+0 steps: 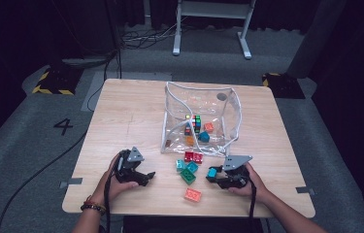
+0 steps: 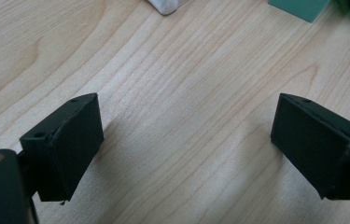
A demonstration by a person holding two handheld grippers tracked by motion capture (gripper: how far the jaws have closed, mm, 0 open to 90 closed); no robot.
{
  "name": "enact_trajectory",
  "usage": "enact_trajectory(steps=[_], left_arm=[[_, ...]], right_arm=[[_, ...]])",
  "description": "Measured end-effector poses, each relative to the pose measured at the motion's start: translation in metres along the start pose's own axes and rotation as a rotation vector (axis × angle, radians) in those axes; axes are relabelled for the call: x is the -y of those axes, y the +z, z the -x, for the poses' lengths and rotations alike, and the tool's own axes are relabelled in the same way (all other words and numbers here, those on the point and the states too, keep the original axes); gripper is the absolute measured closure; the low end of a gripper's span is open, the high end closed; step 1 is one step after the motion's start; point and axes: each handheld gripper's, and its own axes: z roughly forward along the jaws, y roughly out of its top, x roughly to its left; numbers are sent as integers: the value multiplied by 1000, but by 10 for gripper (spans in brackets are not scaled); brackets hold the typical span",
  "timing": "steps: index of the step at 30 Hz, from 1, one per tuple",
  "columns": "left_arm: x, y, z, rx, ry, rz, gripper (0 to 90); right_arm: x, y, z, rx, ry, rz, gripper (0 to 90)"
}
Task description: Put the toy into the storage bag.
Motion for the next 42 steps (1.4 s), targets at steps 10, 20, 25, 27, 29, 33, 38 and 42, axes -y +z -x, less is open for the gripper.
enact_trajectory(steps=[10,20,25,27,29,33,38,42], left_arm=[[0,0,0,0,0,0,95],[0,0,0,-3,1,1,95],[0,0,0,-7,1,4,95],[0,0,0,-7,1,3,95],[0,0,0,-7,1,3,95],[0,0,0,-7,1,3,95],[0,0,0,-6,0,3,95],[0,0,0,-3,-2,0,95]], right_arm=[[6,-27,12,19,3,20,589],[6,-55,27,78,48,43,589],[7,-71,36,95,48,69,589],[7,-79,41,106,56,88,590],[7,-84,45,117,64,93,590],[7,-93,50,135,72,104,589],[6,-102,56,152,79,120,589],[1,-109,60,171,73,122,589]])
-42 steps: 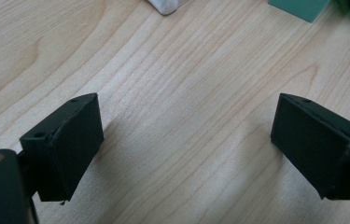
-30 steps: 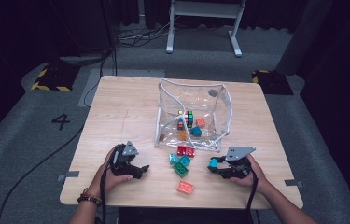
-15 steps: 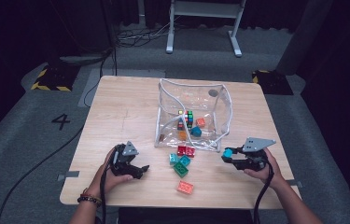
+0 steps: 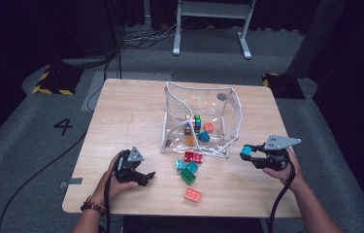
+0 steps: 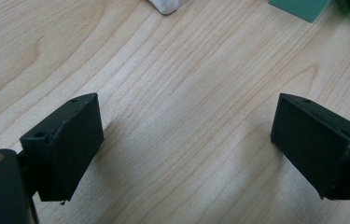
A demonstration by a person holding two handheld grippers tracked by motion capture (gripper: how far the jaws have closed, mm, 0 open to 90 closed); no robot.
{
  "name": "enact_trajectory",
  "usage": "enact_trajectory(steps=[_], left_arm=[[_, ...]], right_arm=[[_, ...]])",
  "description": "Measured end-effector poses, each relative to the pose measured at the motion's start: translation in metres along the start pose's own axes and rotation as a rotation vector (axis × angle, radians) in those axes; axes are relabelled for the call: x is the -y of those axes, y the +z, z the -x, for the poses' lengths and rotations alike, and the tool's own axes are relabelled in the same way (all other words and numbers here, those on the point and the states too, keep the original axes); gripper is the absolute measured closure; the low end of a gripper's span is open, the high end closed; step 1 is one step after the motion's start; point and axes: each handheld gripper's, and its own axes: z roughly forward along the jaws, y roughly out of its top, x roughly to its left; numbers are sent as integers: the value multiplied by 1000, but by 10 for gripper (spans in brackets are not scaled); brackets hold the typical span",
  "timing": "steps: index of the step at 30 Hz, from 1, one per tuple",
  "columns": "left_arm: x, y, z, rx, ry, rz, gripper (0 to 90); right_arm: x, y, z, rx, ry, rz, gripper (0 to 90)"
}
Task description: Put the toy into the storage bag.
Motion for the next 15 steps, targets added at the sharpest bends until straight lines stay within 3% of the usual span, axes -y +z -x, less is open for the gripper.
enact_trajectory(steps=[7,15], left_arm=[[0,0,-1,-10,11,2,95],[0,0,-1,-8,9,1,95]], right_arm=[[-21,-16,13,37,-7,48,589],[-50,-30,29,85,-21,67,589]])
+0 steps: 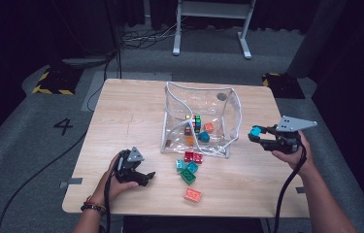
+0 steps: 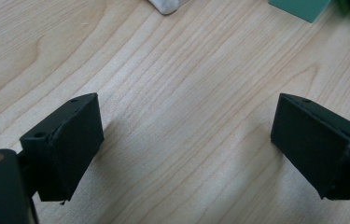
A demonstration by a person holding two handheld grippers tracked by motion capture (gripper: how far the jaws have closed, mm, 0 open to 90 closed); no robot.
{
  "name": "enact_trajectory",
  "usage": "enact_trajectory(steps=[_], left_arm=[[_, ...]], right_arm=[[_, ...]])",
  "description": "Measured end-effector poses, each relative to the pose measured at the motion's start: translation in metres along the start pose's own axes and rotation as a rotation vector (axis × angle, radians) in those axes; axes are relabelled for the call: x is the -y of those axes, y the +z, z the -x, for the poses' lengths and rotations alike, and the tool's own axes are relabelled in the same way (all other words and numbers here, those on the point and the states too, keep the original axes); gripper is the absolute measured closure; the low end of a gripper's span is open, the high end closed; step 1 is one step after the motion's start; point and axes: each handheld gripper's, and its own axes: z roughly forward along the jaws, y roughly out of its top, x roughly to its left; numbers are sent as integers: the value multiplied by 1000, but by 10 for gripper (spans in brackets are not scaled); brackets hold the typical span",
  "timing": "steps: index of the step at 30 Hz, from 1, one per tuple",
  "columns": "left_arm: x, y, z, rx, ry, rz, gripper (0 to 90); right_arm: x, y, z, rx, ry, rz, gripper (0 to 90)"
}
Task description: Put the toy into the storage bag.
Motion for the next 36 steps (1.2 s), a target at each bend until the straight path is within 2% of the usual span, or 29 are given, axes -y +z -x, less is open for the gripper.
enact_trajectory(steps=[8,13,15,20,25,30,36], left_arm=[[0,0,0,3,-1,1,95],[0,0,0,2,-2,0,95],[0,0,0,3,-2,0,95],[0,0,0,3,-2,-1,95],[0,0,0,1,1,1,95],[0,0,0,3,-1,0,95],[0,0,0,2,-1,0,95]], right_arm=[[-25,-1,8,27,-28,19,590],[-37,-2,12,43,-31,28,590],[-44,-3,17,33,-25,47,589],[-59,3,21,54,-38,42,589],[-76,9,22,51,-44,52,589],[-89,17,22,28,-56,54,590],[-100,30,19,1,-80,28,589]])
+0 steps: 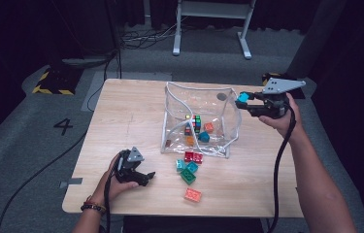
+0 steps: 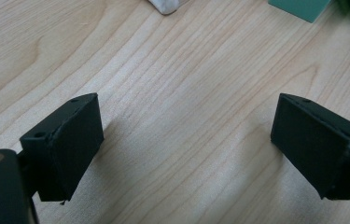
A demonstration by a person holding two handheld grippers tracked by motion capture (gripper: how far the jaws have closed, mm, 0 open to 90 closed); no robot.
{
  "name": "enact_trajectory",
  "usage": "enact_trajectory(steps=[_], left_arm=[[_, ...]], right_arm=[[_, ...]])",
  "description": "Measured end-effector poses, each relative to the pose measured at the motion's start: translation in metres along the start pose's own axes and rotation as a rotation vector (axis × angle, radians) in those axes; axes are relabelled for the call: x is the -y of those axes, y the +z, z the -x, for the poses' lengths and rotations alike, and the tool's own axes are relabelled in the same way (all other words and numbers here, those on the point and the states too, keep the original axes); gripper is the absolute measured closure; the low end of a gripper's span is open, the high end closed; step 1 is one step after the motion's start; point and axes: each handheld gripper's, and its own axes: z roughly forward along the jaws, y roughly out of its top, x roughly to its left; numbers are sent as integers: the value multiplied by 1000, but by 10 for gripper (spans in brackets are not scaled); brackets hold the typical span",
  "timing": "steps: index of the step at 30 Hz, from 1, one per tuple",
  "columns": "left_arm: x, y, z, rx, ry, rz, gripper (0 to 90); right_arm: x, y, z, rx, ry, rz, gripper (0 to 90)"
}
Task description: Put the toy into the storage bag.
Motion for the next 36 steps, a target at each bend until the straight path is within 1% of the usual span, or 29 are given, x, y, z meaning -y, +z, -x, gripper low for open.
enact_trajectory(steps=[1,4,5,9,17,24,28,31,34,35,36], left_arm=[[0,0,0,-1,1,0,95],[0,0,0,-1,1,0,95],[0,0,0,1,0,1,95],[0,0,0,-2,1,0,95],[0,0,0,1,1,1,95],[0,0,0,2,-1,0,95],[0,0,0,-2,1,0,95],[0,0,0,-1,0,0,95],[0,0,0,1,-1,0,95],[0,0,0,-1,0,0,95],[0,0,0,2,-1,0,95]], right_arm=[[-2,2,0,-6,-5,0,589],[-7,10,-2,-28,0,-4,589],[-9,13,-2,-34,-10,-3,589],[-16,25,-5,-59,-24,-18,589],[-28,45,-11,-85,-49,-58,589],[-31,67,-15,-118,-62,-117,589],[-30,78,-17,-124,-73,-160,589],[-29,84,-16,-125,-77,-196,589],[-29,88,-17,-127,-91,-230,589],[-29,89,-17,-128,-100,-235,589],[-29,90,-18,-132,-98,-243,589]])
